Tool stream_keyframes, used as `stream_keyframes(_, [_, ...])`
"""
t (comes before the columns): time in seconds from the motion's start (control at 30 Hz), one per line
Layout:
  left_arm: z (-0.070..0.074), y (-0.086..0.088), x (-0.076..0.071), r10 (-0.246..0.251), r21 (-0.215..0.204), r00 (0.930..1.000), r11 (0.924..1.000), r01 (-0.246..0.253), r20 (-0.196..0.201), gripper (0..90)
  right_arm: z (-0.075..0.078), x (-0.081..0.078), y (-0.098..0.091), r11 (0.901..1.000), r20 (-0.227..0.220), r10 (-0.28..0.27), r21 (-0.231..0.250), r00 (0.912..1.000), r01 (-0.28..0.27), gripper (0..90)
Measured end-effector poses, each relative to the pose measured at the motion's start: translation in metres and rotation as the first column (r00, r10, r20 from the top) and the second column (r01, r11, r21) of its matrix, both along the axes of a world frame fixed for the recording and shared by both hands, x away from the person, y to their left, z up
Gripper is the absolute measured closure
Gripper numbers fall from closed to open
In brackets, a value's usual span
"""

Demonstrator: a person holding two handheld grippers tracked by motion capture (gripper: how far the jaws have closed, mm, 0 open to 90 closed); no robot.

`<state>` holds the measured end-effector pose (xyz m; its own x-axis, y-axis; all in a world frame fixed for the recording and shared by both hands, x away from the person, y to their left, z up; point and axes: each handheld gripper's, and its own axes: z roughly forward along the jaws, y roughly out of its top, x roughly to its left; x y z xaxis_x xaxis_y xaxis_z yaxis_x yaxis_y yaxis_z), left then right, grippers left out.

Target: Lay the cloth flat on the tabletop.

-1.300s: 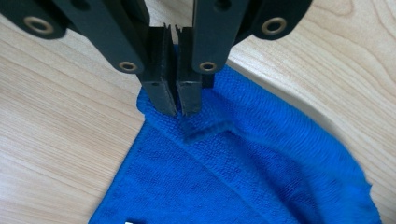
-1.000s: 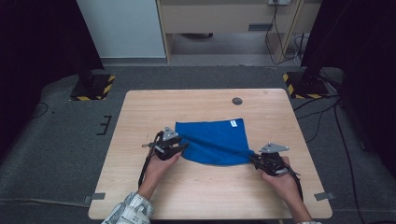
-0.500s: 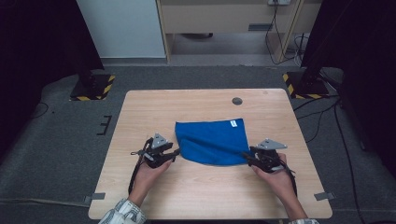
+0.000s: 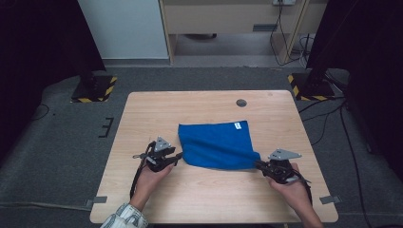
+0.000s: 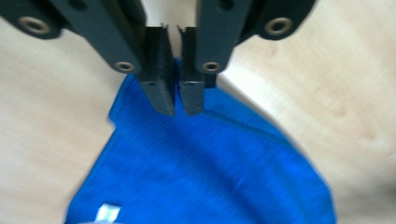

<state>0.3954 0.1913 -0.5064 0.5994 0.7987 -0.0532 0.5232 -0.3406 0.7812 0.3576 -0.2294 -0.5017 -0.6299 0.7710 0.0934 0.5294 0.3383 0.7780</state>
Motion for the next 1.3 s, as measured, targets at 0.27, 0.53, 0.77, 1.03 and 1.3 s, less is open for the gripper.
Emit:
stream_keyframes(0.27, [-0.004, -0.006, 0.0, -0.043, 0.007, 0.9989, 0.9991, 0.043, -0.021, 55.5, 0.006, -0.016, 0.002, 0.9992, -0.012, 0.039, -0.009, 0.9992, -0.039, 55.3])
stream_keyframes(0.53, [-0.01, -0.018, 0.002, -0.08, 0.033, 0.9966, 0.9962, 0.08, -0.023, 54.8, 0.01, -0.01, -0.002, 0.9981, 0.074, -0.061, 0.015, 0.9954, 0.06, 34.7])
stream_keyframes(0.77, [-0.014, -0.024, 0.006, -0.102, 0.046, 0.9936, 0.9935, 0.104, -0.047, 69.4, 0.002, 0.006, -0.001, 0.991, 0.071, -0.134, 0.014, 0.9885, 0.133, 23.4])
stream_keyframes(1.03, [-0.008, -0.02, 0.003, -0.133, 0.034, 0.9887, 0.9902, 0.135, -0.07, 83.9, -0.019, 0.009, 0.01, 0.9763, -0.001, -0.139, -0.168, 0.9903, 0.137, 30.1])
stream_keyframes(1.3, [0.0, -0.007, -0.011, -0.126, 0.028, 0.9873, 0.9912, 0.129, -0.096, 84.7, -0.024, 0.0, 0.019, 0.975, -0.041, -0.099, -0.203, 0.9942, 0.089, 26.5])
